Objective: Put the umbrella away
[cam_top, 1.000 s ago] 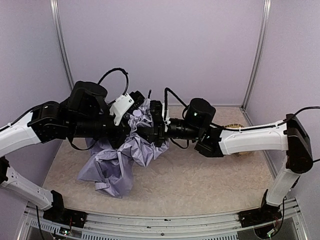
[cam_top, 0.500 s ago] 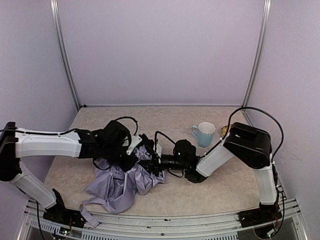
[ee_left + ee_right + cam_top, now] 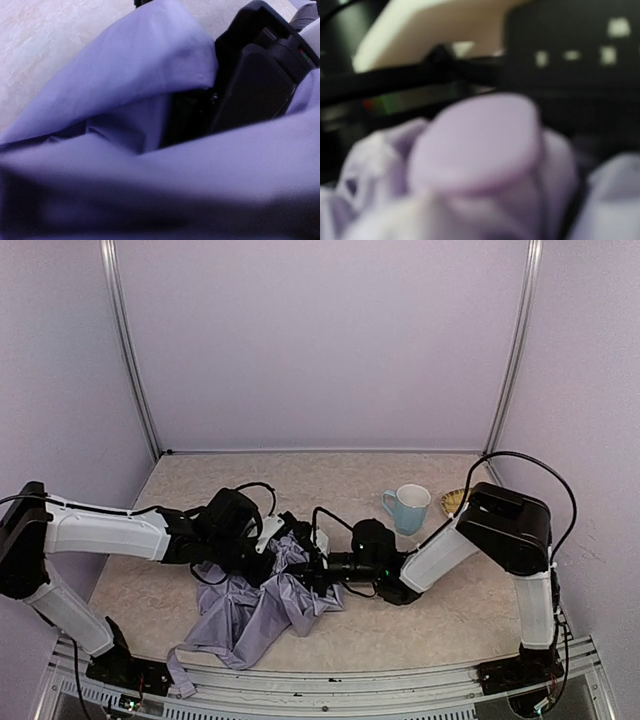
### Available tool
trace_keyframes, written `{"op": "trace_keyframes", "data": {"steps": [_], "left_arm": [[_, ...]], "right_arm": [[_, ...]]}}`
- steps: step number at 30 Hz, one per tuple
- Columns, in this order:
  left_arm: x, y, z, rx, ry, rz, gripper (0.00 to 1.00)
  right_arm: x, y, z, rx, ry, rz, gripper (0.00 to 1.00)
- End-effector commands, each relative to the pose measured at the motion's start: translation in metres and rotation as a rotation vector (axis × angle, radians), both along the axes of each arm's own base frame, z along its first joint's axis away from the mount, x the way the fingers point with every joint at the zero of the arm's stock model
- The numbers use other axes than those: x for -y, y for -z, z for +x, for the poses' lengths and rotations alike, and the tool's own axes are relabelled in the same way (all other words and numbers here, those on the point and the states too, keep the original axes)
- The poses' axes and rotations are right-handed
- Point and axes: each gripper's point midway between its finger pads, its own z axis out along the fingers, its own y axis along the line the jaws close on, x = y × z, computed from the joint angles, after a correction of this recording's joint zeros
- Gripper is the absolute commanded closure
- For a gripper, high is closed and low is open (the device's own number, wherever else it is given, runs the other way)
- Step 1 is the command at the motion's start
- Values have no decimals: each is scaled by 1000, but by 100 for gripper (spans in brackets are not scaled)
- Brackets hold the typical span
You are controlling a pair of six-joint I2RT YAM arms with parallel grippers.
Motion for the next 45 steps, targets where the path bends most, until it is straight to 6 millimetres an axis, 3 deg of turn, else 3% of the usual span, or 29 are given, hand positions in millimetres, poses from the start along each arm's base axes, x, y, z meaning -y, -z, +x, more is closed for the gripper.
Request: {"op": "trace_keyframes", "data": {"steps": [1,5,10,15,20,23,26,27,29,33,37,40,43,45], "left_arm": [[51,-140,-22,278,218,-384,69],[30,-185,-24,421,192,-444,48],[9,-205,-21,530,139,-450,26],[-4,-228,-29,588,112,-531,20],[-22,-263,-37,683,74,-631,16],[-29,-271,-39,714,59,-645,14],[-30,-263,-38,699,57,-629,17],[-28,-258,-39,688,64,-627,19],[-25,-247,-46,665,106,-636,28],[-24,-230,-79,706,261,-728,41],[-32,-215,-84,725,244,-773,59],[-26,-201,-104,700,350,-796,54],[-9,-180,-122,682,462,-749,36],[2,-164,-121,696,468,-683,29]], "right_arm": [[1,-42,-16,33,-8,-25,78],[13,-69,-20,91,-13,-38,85],[29,-79,-20,122,-7,-119,88],[55,-100,-13,164,47,-152,90],[80,-114,9,187,130,-181,94],[89,-124,13,209,152,-183,94],[98,-147,13,251,156,-184,94],[102,-163,12,285,159,-167,94],[116,-192,4,346,145,-152,94],[152,-255,-6,496,200,-91,94],[185,-305,-12,598,299,-34,94],[192,-325,-19,635,306,-15,94],[190,-333,-24,654,273,-10,93],[187,-337,-27,664,252,-7,93]]}}
